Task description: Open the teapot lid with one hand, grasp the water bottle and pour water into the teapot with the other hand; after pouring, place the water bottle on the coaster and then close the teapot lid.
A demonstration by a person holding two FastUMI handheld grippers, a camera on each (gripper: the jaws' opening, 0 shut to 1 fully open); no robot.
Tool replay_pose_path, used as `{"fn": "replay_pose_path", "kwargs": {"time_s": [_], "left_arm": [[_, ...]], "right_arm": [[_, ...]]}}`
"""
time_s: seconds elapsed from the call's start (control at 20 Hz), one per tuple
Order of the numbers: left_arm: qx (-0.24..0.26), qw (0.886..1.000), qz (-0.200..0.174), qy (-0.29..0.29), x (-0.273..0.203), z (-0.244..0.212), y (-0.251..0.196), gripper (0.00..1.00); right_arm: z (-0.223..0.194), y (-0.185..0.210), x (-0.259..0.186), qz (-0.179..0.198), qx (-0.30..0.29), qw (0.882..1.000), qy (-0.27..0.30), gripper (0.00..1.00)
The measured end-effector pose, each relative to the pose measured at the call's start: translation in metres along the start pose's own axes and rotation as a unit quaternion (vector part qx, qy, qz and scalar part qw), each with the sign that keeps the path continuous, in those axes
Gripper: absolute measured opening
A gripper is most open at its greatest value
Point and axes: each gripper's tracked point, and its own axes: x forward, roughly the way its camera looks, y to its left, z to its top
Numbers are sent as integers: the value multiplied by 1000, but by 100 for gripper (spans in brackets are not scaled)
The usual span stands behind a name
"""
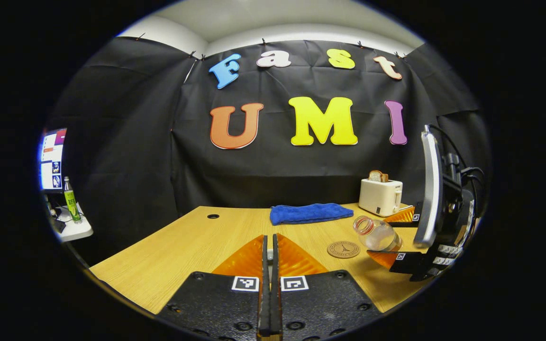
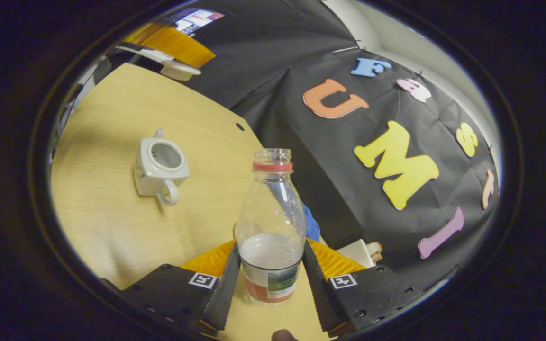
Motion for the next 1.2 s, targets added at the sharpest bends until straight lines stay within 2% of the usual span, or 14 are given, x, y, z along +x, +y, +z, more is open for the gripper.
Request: {"fn": "replay_pose_path", "kwargs": {"time_s": [0.15, 0.35, 0.55, 0.8, 1.0, 1.2], "left_arm": [[-2, 1000, 6, -1, 0, 0, 11, 3], [-2, 1000, 17, -1, -2, -1, 25, 3], [0, 1000, 18, 3, -1, -4, 27, 3], [5, 1000, 12, 1, -3, -2, 25, 2], [9, 1000, 9, 1, -3, -1, 24, 2], [10, 1000, 9, -1, -5, 0, 25, 2]], "right_arm": [[5, 10, 6, -4, -56, 998, -5, 72], [18, 6, 10, -31, -144, 989, -21, 72], [24, 11, 8, -33, -185, 982, -24, 71], [26, 15, 3, -43, -250, 967, -27, 72], [38, 10, 10, -61, -307, 949, -38, 72], [46, 10, 12, -62, -342, 937, -42, 72]]}}
